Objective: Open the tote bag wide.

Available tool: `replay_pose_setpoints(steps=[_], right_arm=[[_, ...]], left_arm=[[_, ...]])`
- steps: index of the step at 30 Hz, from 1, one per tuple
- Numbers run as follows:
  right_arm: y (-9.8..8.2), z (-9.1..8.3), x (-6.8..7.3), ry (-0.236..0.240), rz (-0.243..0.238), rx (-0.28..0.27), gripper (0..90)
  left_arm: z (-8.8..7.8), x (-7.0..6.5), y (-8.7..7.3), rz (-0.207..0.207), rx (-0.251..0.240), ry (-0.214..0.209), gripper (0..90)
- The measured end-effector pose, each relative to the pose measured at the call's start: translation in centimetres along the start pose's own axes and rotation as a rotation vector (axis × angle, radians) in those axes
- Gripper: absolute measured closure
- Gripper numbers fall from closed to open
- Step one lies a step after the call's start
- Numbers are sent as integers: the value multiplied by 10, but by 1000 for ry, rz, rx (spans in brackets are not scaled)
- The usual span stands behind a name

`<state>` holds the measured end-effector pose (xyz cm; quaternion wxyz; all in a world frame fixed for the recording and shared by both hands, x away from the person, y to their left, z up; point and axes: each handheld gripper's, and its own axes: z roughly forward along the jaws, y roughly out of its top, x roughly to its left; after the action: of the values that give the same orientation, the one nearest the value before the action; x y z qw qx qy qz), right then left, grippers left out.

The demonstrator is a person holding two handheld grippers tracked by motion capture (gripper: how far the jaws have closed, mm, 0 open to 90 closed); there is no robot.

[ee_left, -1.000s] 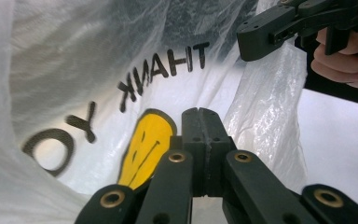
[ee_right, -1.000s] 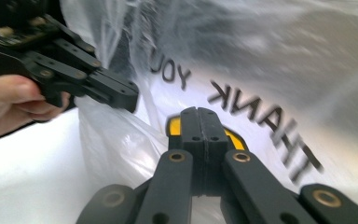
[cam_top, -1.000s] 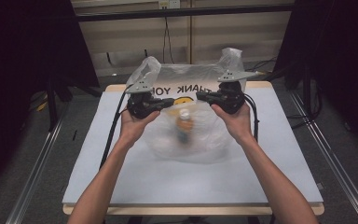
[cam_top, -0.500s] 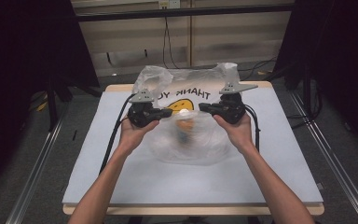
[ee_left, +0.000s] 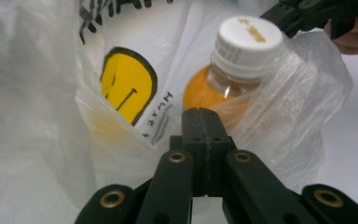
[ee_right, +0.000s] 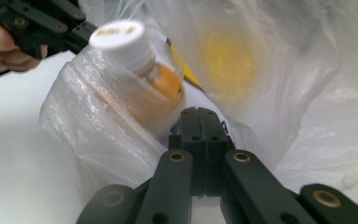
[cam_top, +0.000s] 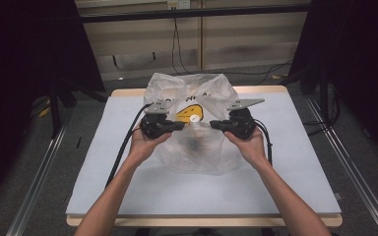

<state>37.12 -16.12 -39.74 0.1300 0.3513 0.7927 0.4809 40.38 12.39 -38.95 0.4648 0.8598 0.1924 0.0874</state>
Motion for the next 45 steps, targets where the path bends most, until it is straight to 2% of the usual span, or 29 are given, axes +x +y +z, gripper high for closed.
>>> replay_pose_setpoints(steps=[3,6,7,10,11,12,14,16,21,22,24,27,28,29,31,32,34,35,36,38,41,43,45], right_arm=[[-7,-1,-3,-8,14,9,900],[-15,1,-13,-16,40,24,900],[-21,4,-18,-20,56,28,900],[-27,13,-23,-17,66,42,900],[-29,16,-24,-15,72,52,900],[-29,16,-24,-15,72,52,900],[-33,21,-26,-29,70,74,900],[-38,24,-28,-34,81,95,900],[-52,22,-36,-47,96,140,900],[-58,20,-40,-45,118,155,900],[-61,20,-41,-50,117,162,900],[-71,21,-47,-65,122,185,900],[-73,22,-48,-65,122,190,900],[-75,24,-48,-69,131,196,900],[-81,28,-47,-63,121,220,900],[-81,28,-48,-57,122,222,900],[-82,27,-49,-50,128,221,900],[-85,24,-50,-47,136,214,900],[-85,22,-49,-40,128,222,900],[-87,17,-49,-37,130,232,900],[-90,10,-48,-43,112,244,900],[-94,4,-46,-51,108,239,900],[-99,-4,-47,-59,118,232,900]], left_arm=[[5,2,-4,-9,17,17,900],[12,7,-9,-17,34,15,900],[14,8,-11,-26,34,7,900],[22,9,-13,-29,54,13,900],[24,9,-13,-20,78,20,900],[28,10,-14,-31,79,11,900],[35,14,-20,-30,110,22,900],[40,17,-26,-52,116,12,900],[49,20,-39,-70,149,3,900],[50,20,-41,-70,147,27,900],[53,23,-48,-96,140,10,900],[58,21,-56,-89,175,-3,900],[59,20,-58,-98,157,-11,900],[59,20,-60,-100,162,-13,900],[59,19,-64,-93,190,-15,900],[58,20,-71,-87,202,-14,900],[57,20,-74,-95,191,-12,900],[53,20,-75,-84,206,3,900],[52,19,-77,-81,190,21,900],[45,16,-77,-53,232,28,900],[40,16,-80,-66,236,15,900],[34,17,-86,-81,221,3,900],[26,13,-92,-90,216,0,900]])
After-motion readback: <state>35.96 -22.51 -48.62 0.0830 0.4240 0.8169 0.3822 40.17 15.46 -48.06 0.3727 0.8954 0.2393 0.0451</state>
